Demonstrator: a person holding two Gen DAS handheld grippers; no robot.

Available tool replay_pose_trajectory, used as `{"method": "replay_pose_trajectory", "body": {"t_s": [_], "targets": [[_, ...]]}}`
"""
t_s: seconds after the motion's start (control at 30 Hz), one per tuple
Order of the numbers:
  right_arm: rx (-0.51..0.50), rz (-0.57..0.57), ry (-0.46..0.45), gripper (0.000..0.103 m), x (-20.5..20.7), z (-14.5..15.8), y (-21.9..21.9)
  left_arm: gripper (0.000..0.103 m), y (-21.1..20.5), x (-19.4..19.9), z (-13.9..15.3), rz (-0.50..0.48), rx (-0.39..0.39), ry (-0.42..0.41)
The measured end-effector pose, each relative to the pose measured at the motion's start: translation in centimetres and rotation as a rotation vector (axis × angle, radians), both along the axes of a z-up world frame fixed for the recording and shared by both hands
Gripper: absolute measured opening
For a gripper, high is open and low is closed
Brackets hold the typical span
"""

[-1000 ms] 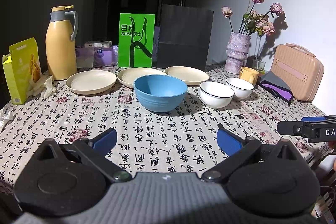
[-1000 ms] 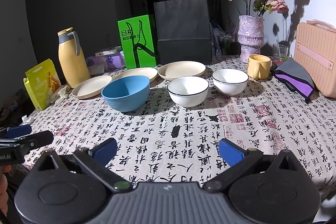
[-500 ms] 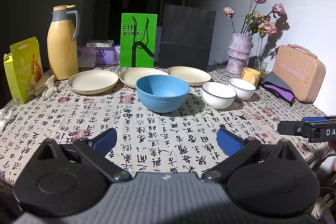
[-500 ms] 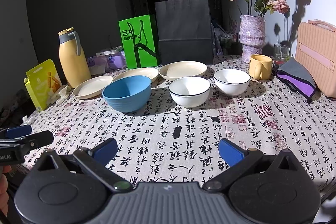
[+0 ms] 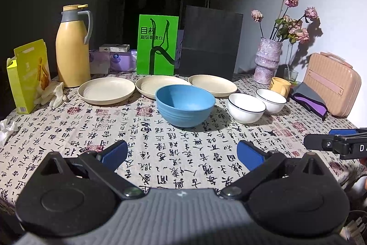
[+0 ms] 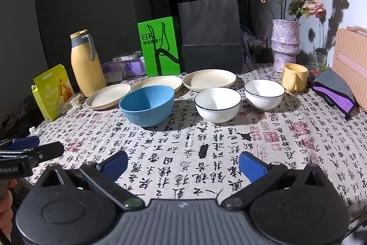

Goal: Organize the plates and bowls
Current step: 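Move the left gripper toward the cream plate beside the yellow thermos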

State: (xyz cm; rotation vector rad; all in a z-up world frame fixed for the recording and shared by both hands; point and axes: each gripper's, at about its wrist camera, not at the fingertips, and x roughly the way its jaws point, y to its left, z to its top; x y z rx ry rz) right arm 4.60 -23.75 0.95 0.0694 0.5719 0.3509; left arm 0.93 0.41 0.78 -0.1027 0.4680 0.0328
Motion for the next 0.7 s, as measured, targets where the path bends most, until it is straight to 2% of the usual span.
{"method": "replay_pose_trajectory", "body": {"t_s": [0.3,0.7], "targets": [[0.032,0.057,0.027,0.103,1.9,0.2,1.1,0.103,1.7,1.1,0.3,0.041,-0.014,-0.007],[0.052,0.104,-0.024,0.103,4.4,1.5,3.7,0.103,5.1,3.0,0.7,0.097,-0.053,0.0]]}}
